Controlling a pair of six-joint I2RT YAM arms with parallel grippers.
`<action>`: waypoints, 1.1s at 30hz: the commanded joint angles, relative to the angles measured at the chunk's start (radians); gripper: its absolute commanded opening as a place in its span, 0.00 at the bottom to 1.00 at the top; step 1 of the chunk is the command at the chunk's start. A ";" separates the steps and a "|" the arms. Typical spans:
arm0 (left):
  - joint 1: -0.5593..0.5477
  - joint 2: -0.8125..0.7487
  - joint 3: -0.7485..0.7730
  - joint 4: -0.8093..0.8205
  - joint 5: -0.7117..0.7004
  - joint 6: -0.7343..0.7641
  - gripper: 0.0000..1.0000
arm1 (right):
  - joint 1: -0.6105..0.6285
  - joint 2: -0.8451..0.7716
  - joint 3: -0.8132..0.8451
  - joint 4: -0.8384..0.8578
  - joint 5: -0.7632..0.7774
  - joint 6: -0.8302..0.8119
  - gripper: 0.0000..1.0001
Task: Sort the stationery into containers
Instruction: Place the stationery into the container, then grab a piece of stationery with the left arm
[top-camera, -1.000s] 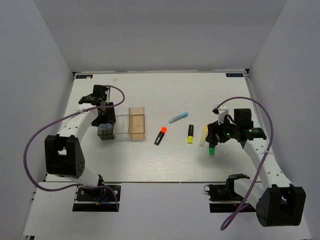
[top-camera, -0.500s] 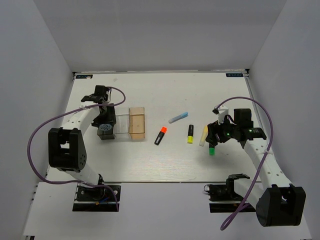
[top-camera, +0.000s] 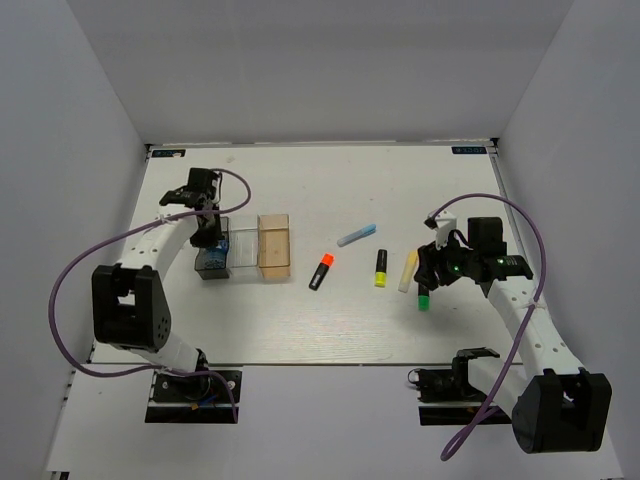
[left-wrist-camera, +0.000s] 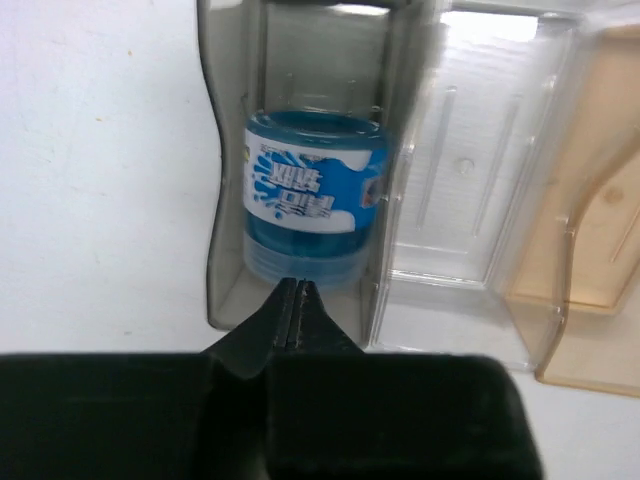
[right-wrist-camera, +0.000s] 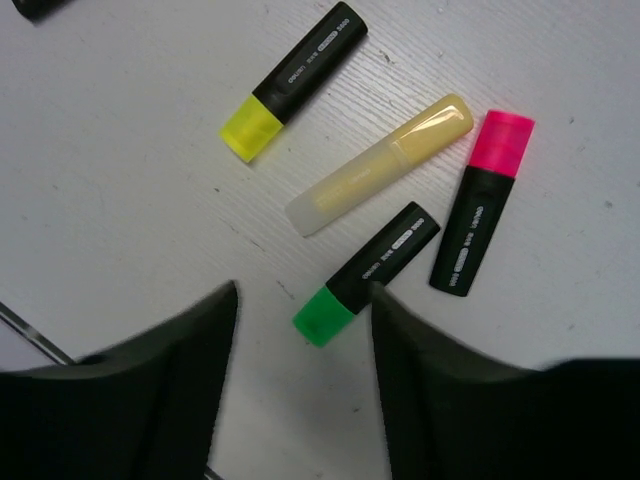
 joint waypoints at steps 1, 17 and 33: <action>-0.122 -0.130 0.068 0.003 0.001 0.017 0.00 | 0.000 -0.001 0.041 -0.004 -0.020 -0.013 0.57; -0.709 0.125 0.205 0.094 0.051 -0.076 0.73 | 0.004 0.086 0.076 0.013 0.107 0.096 0.70; -0.728 0.389 0.243 0.163 0.024 -0.104 0.72 | 0.000 0.085 0.071 0.008 0.110 0.090 0.70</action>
